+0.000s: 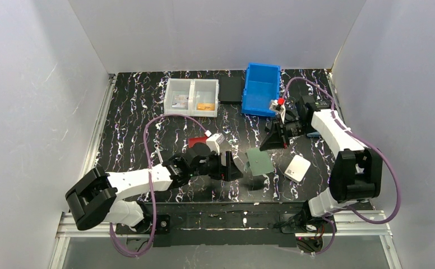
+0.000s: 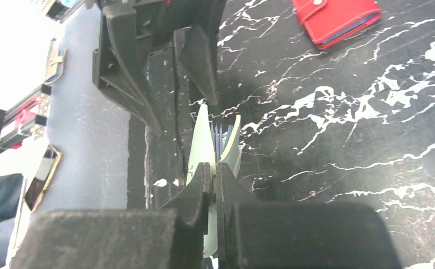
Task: Take the credit cards out of the card holder
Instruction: Open the card holder at the center of the board.
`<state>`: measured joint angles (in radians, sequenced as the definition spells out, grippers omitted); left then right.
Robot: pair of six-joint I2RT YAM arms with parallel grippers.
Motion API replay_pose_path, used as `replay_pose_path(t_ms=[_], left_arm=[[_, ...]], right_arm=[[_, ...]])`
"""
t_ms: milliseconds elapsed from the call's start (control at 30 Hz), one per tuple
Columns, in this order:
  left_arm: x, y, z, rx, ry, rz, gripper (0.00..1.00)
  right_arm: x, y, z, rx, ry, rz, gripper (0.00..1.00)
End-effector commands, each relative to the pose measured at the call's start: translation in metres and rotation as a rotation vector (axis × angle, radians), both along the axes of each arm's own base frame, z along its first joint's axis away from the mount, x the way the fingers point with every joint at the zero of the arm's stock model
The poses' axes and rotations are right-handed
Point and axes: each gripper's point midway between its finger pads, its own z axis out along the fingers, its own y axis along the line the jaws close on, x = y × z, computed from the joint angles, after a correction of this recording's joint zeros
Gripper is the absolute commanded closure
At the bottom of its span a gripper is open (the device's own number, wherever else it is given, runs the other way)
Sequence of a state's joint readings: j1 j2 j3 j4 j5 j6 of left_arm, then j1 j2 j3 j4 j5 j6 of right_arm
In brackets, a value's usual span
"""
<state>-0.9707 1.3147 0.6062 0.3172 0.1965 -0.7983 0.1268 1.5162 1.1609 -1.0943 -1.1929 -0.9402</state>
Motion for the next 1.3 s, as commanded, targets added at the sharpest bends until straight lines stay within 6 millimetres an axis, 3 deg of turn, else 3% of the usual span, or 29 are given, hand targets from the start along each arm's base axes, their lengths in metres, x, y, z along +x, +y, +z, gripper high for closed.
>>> replay_pose_path(t_ms=[0, 267, 400, 767, 1133, 1267], left_arm=[[-0.004, -0.009, 0.033, -0.121, -0.113, -0.080, 0.25], [-0.010, -0.024, 0.043, -0.177, -0.182, -0.194, 0.31], [-0.015, -0.037, 0.045, -0.206, -0.184, -0.270, 0.45], [-0.018, -0.048, 0.030, -0.203, -0.171, -0.337, 0.50], [-0.016, -0.063, 0.030, -0.234, -0.152, -0.371, 0.52], [-0.014, -0.066, 0.028, -0.235, -0.150, -0.372, 0.64]], right_arm=[[-0.032, 0.001, 0.016, 0.048, 0.105, 0.072, 0.99], [-0.038, 0.006, 0.032, 0.070, 0.050, 0.089, 0.99], [-0.039, 0.007, 0.033, 0.074, 0.051, 0.089, 0.99], [-0.041, 0.007, 0.036, 0.083, 0.036, 0.086, 0.99], [-0.042, 0.008, 0.040, 0.091, 0.031, 0.081, 0.99], [-0.043, 0.008, 0.040, 0.089, 0.032, 0.081, 0.99]])
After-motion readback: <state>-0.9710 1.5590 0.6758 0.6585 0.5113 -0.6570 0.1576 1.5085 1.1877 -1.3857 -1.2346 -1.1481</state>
